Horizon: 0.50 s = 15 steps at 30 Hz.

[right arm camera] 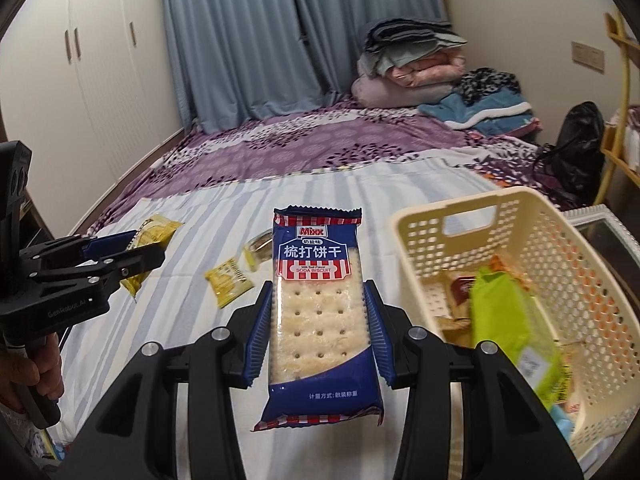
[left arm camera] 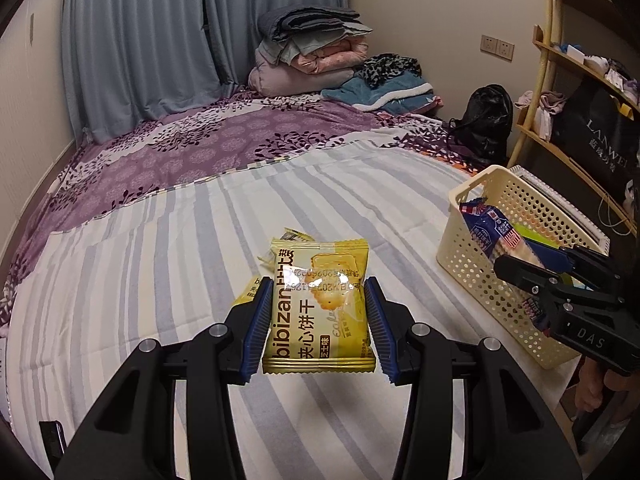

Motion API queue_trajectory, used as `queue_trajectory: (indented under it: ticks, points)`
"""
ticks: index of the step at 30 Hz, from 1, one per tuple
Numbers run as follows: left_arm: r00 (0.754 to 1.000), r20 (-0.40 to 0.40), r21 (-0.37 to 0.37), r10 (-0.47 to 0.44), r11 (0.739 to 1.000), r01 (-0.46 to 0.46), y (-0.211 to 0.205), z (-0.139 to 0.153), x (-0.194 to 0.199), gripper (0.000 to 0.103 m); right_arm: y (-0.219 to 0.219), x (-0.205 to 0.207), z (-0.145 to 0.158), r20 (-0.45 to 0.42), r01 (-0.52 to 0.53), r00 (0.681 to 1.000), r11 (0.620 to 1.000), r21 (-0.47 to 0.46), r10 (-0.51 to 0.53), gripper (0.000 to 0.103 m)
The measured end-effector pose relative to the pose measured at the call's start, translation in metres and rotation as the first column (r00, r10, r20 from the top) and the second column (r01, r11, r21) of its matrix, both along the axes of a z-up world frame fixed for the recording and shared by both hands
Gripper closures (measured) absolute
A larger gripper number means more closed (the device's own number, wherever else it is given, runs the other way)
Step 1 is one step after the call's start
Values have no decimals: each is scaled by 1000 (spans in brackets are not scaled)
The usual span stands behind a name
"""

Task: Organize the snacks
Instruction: 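Carry the biscuit packet and cracker pack to the basket with both tools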

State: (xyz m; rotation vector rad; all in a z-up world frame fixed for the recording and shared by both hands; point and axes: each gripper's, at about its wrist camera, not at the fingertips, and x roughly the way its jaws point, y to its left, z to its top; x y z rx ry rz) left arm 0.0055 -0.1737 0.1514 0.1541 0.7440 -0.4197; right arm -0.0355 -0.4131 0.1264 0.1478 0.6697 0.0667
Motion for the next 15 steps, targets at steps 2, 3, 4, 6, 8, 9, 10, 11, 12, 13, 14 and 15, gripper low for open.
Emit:
queue_trajectory:
  ticks: [2,3,4,6,8,9,10,11,12,13,14,15]
  points:
    - [1000,6,4,-22,1000,22,-11,3,-1,56,-12,-5,1,5,31,999,1000,3,-31,59]
    - [999,8,6,-32,999,32,-16,4,-2,56,-21,-8,2,6,52,999,999,6,-52,59]
    - [999,10,8,-44,999,44,-22,5,-2,56,-28,-11,2,8,68,998,998,8,-68,59]
    - [998,14,13,-66,998,65,-32,7,-5,56,-40,-16,2,9,101,995,995,10,-101,59]
    - [996,13,12,-92,996,91,-46,8,-6,56,-55,-22,1,10,141,990,990,15,-141,59]
    - [995,8,7,-104,995,104,-52,9,-6,56,-60,-24,1,10,155,988,988,17,-155,59]
    - [994,6,7,-113,994,113,-58,9,-7,56,-68,-27,0,9,175,985,984,19,-175,59]
    - [992,7,10,-123,992,123,-64,9,-7,56,-72,-30,-1,8,188,982,982,22,-188,59]
    - [991,8,13,-136,991,136,-70,10,-8,56,-76,-32,-2,7,199,980,980,25,-199,59]
    - [989,9,14,-149,989,149,-77,10,-10,56,-82,-35,-3,5,214,977,977,28,-214,59]
    - [987,11,16,-162,987,162,-83,11,-11,56,-88,-37,-4,2,228,974,973,33,-228,59]
    - [985,14,19,-173,985,173,-88,12,-12,56,-91,-38,-4,1,236,972,971,35,-236,59]
